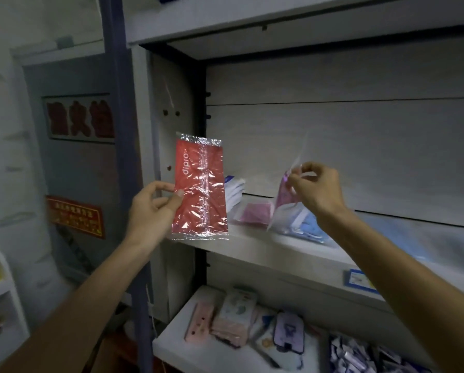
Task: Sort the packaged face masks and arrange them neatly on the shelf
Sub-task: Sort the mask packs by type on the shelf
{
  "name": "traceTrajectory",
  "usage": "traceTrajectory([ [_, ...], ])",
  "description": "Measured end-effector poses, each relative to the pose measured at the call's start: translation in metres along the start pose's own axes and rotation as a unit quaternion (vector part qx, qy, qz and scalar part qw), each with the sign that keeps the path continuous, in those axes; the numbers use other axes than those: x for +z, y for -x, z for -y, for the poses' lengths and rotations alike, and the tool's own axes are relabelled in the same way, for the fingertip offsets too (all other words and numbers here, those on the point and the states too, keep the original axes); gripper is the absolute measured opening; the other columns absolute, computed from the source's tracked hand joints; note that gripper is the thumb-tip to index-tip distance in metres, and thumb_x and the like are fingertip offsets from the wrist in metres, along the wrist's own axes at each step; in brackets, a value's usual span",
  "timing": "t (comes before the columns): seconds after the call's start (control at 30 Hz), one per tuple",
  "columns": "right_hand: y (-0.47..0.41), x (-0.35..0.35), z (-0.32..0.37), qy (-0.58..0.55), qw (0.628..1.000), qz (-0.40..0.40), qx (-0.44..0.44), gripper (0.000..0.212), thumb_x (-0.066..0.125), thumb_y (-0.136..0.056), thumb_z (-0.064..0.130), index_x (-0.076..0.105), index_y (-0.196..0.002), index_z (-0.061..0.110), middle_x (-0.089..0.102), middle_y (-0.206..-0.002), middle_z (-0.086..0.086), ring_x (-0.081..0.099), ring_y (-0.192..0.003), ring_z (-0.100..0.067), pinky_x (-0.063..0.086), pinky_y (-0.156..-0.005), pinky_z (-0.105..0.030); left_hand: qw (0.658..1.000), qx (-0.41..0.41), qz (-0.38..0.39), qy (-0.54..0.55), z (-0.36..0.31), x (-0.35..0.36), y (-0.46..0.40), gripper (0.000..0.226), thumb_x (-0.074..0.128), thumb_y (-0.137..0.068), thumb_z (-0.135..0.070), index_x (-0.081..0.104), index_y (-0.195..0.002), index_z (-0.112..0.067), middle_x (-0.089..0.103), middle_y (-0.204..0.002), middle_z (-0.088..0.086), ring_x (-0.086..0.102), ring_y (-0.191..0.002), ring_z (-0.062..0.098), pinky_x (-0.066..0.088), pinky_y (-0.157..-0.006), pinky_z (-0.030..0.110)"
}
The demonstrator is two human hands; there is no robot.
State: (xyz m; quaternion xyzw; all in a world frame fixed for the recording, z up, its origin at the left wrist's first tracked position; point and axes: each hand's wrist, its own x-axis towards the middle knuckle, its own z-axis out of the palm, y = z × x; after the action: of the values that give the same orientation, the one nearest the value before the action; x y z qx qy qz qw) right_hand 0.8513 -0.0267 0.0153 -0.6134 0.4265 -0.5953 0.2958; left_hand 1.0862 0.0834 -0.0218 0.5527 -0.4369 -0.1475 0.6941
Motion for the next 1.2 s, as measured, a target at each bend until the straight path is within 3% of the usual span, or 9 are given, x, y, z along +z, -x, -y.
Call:
traceTrajectory([
  [0.2, -0.026, 0.044, 0.002, 0.007, 1.0, -0.018, 0.0, 0.008, 0.065, -0.078, 0.005, 0.064, -0.076, 0.013, 0.066, -0.065, -0.004, 0.058, -0.052, -0.015, 0.041, -0.047, -0.021, 1.0, 0.018, 0.019, 0.003, 0.007, -0.006, -0.045, 0.011, 0.066, -0.089, -0.022, 0.058, -0.095, -0.02, 0.072, -0.077, 0.0, 0.071, -0.061, 0.011, 0.053, -0.058, 0.028],
  [0.37, -0.044, 0.072, -0.022, 0.032, 0.999, -0.028, 0.022, 0.003, 0.066, -0.075, 0.003, 0.068, -0.076, 0.005, 0.066, -0.062, -0.007, 0.06, -0.053, -0.018, 0.051, -0.056, -0.03, 0.999, 0.041, 0.033, -0.002, 0.013, -0.012, -0.085, 0.009, 0.066, -0.089, -0.023, 0.058, -0.094, -0.023, 0.072, -0.075, -0.001, 0.072, -0.065, 0.013, 0.057, -0.063, 0.03],
  [0.5, -0.055, 0.079, -0.049, 0.157, 0.986, 0.001, 0.048, 0.006, 0.067, -0.078, 0.006, 0.071, -0.074, 0.003, 0.068, -0.065, -0.01, 0.063, -0.061, -0.023, 0.05, -0.061, -0.029, 0.998, 0.05, 0.049, 0.005, 0.024, -0.012, -0.108, 0.009, 0.067, -0.089, -0.022, 0.058, -0.091, -0.024, 0.073, -0.081, 0.003, 0.072, -0.068, 0.015, 0.058, -0.065, 0.03],
  [0.6, -0.056, 0.078, -0.064, 0.304, 0.95, 0.016, 0.069, 0.02, 0.068, -0.081, 0.02, 0.069, -0.067, 0.006, 0.061, -0.064, -0.011, 0.058, -0.064, -0.027, 0.042, -0.058, -0.028, 0.996, 0.055, 0.072, 0.011, 0.033, -0.009, -0.121, 0.009, 0.067, -0.089, -0.023, 0.059, -0.093, -0.021, 0.073, -0.079, 0.004, 0.072, -0.07, 0.019, 0.058, -0.067, 0.033],
  [0.67, -0.053, 0.08, -0.071, 0.385, 0.919, 0.0, 0.086, 0.026, 0.067, -0.081, 0.033, 0.068, -0.077, 0.008, 0.064, -0.078, -0.014, 0.062, -0.083, -0.033, 0.046, -0.07, -0.032, 0.994, 0.048, 0.092, 0.019, 0.037, -0.01, -0.127, 0.01, 0.066, -0.089, -0.023, 0.059, -0.094, -0.021, 0.073, -0.078, 0.002, 0.072, -0.07, 0.019, 0.059, -0.066, 0.033],
  [0.77, -0.044, 0.085, -0.068, 0.487, 0.866, -0.027, 0.109, 0.04, 0.065, -0.083, 0.044, 0.063, -0.106, 0.011, 0.063, -0.109, -0.016, 0.051, -0.111, -0.037, 0.042, -0.092, -0.04, 0.99, 0.042, 0.127, 0.038, 0.044, -0.013, -0.135, 0.008, 0.065, -0.09, -0.022, 0.058, -0.092, -0.024, 0.072, -0.08, 0.0, 0.072, -0.066, 0.012, 0.055, -0.058, 0.027],
  [0.93, -0.023, 0.093, -0.055, 0.576, 0.81, -0.068, 0.089, 0.037, 0.059, -0.087, 0.047, 0.06, -0.1, 0.012, 0.059, -0.109, -0.014, 0.046, -0.109, -0.033, 0.037, -0.09, -0.039, 0.981, 0.038, 0.181, 0.051, 0.055, -0.029, -0.145, 0.009, 0.064, -0.09, -0.021, 0.058, -0.097, -0.021, 0.072, -0.083, 0.002, 0.071, -0.068, 0.013, 0.054, -0.057, 0.025],
  [1.1, 0.008, 0.099, -0.042, 0.569, 0.813, -0.106, 0.064, 0.042, 0.056, -0.091, 0.041, 0.059, -0.123, 0.015, 0.061, -0.12, -0.013, 0.047, -0.114, -0.034, 0.039, -0.093, -0.04, 0.974, 0.034, 0.214, 0.068, 0.068, -0.042, -0.147, 0.007, 0.064, -0.09, -0.021, 0.059, -0.094, -0.021, 0.072, -0.082, 0.001, 0.071, -0.066, 0.01, 0.052, -0.054, 0.02],
  [1.2, 0.027, 0.096, -0.036, 0.554, 0.82, -0.14, 0.03, 0.039, 0.057, -0.09, 0.037, 0.061, -0.123, 0.016, 0.066, -0.116, -0.012, 0.053, -0.111, -0.034, 0.044, -0.093, -0.04, 0.964, 0.031, 0.249, 0.089, 0.067, -0.036, -0.14, 0.009, 0.063, -0.091, -0.019, 0.059, -0.099, -0.016, 0.072, -0.08, 0.0, 0.071, -0.067, 0.008, 0.055, -0.055, 0.021],
])
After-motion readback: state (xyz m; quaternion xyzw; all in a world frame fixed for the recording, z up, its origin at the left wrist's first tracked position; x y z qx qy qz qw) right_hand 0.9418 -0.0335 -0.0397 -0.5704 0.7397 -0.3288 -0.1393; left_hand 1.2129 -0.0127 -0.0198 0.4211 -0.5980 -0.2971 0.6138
